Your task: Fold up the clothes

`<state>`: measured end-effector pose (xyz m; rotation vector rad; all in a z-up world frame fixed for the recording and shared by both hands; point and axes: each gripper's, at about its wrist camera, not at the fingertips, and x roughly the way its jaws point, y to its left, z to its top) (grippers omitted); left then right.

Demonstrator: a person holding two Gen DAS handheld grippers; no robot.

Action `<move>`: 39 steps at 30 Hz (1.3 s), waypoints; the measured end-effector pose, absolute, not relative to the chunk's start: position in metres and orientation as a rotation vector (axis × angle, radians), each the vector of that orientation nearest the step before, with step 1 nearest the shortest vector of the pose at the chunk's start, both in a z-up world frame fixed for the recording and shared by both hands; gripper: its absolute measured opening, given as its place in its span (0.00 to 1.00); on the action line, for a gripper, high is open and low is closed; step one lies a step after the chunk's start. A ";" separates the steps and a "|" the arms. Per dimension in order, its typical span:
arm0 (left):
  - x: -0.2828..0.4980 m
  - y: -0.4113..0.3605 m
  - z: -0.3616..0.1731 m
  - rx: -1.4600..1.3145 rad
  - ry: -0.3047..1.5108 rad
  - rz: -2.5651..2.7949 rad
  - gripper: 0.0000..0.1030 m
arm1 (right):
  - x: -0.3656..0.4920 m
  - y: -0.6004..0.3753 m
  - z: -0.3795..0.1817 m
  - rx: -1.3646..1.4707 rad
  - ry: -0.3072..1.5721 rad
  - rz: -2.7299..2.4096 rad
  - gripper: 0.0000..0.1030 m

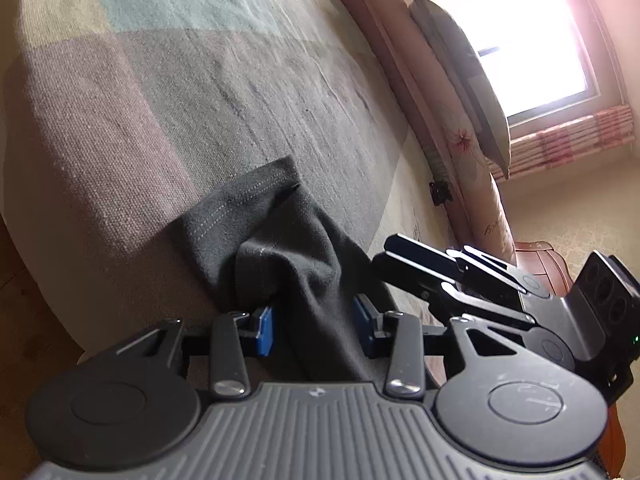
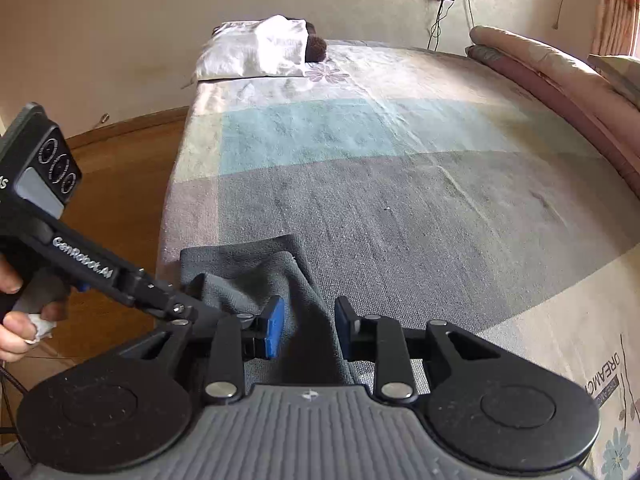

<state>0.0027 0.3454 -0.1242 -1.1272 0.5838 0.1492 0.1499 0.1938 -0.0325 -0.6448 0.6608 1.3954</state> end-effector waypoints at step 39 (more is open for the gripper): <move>-0.054 0.304 -0.021 -0.559 0.610 0.451 0.51 | 0.075 0.143 -0.026 -0.573 0.594 1.419 0.34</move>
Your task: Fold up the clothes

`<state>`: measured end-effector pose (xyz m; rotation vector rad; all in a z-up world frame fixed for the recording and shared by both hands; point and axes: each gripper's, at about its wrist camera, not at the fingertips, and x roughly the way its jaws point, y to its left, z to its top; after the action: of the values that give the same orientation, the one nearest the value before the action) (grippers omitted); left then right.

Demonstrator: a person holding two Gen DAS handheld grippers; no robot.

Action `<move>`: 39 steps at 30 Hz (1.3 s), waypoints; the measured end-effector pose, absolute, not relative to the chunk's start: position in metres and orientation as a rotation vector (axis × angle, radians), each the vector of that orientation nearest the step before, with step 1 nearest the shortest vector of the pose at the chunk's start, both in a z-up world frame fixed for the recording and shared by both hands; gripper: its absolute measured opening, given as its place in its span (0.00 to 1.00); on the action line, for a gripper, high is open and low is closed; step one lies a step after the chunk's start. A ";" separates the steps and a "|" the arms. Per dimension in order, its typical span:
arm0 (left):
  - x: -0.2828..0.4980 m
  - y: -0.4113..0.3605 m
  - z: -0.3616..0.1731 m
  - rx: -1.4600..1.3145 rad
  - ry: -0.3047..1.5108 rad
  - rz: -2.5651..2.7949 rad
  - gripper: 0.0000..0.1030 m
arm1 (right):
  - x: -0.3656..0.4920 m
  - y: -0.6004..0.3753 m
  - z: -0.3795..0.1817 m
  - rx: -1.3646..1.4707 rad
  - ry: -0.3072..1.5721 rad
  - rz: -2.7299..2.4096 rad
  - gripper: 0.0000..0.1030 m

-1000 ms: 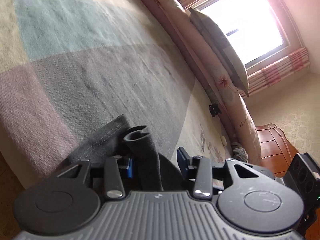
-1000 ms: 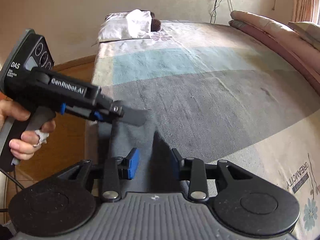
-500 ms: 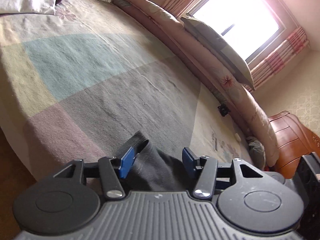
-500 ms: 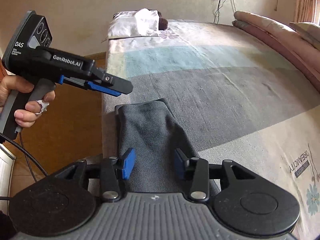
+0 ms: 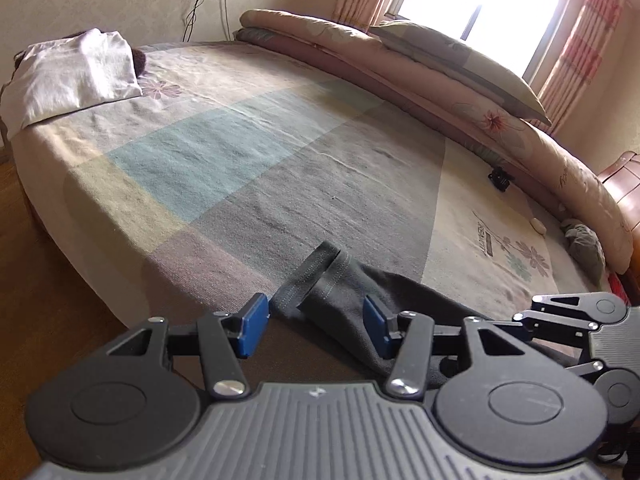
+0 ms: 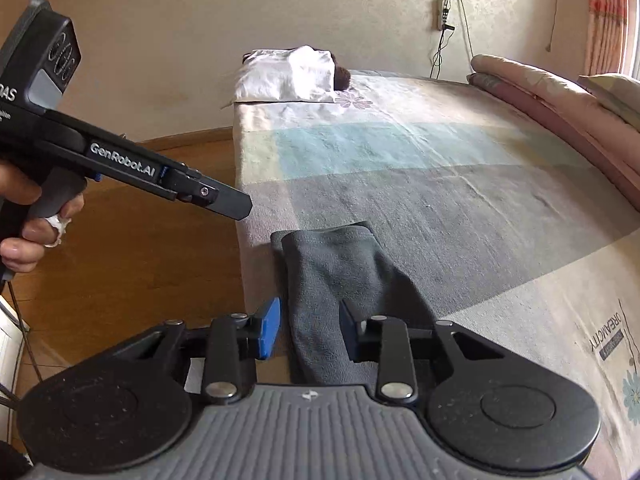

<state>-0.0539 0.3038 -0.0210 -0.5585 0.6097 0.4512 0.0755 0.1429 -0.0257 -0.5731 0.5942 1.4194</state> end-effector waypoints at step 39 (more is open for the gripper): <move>-0.009 0.345 -0.089 -0.964 0.517 0.208 0.65 | 0.141 0.175 -0.062 -0.182 0.903 1.472 0.04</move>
<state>-0.0087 0.3455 -0.0886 -0.9639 0.5167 0.2079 0.1412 0.1750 -0.0623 -0.1823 0.9027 1.4721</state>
